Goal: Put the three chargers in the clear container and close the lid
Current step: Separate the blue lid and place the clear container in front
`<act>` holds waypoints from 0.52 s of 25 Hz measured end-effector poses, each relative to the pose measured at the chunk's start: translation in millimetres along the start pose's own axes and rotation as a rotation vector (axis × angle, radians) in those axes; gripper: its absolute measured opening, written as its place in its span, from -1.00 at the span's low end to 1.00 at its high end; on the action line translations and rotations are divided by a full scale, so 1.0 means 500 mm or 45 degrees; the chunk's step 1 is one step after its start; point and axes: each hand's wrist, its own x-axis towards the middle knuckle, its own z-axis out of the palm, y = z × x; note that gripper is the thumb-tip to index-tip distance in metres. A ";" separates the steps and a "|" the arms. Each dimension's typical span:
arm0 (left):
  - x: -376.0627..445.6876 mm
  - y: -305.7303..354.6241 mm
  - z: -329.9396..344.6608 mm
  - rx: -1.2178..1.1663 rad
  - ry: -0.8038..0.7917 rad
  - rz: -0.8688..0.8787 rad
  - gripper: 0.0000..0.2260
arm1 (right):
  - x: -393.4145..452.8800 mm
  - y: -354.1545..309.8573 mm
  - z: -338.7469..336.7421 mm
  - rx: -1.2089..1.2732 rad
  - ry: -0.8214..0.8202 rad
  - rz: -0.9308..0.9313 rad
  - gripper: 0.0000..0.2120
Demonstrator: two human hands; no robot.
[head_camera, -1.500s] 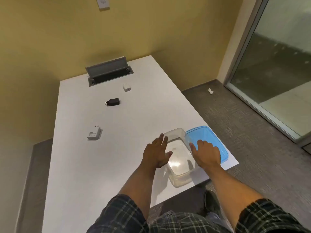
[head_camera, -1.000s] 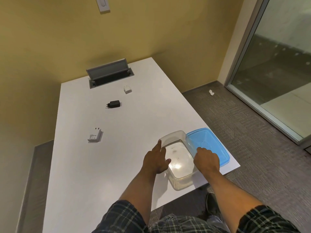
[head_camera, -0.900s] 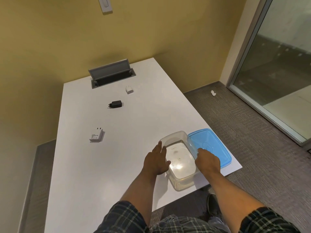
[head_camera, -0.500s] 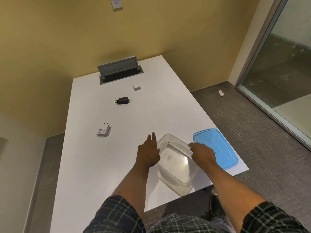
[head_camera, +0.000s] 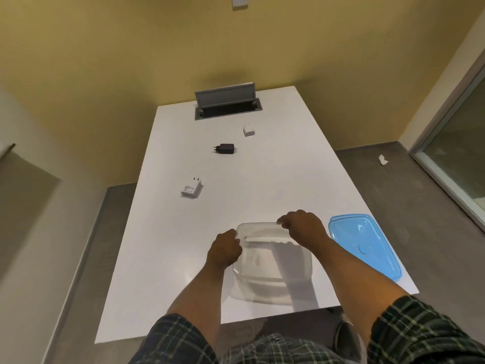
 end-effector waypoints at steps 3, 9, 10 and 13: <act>-0.009 -0.022 -0.004 -0.058 0.060 -0.067 -0.76 | 0.024 -0.004 -0.007 0.064 -0.022 0.053 -0.60; -0.013 -0.034 -0.008 -0.082 0.074 -0.084 -0.80 | 0.040 0.003 -0.002 0.070 -0.112 0.099 -0.51; -0.014 -0.034 -0.007 -0.075 0.072 -0.075 -0.78 | 0.043 0.003 -0.001 0.074 -0.117 0.097 -0.51; -0.013 -0.032 -0.010 -0.057 0.064 -0.041 -0.66 | 0.048 0.004 -0.001 0.077 -0.132 0.097 -0.51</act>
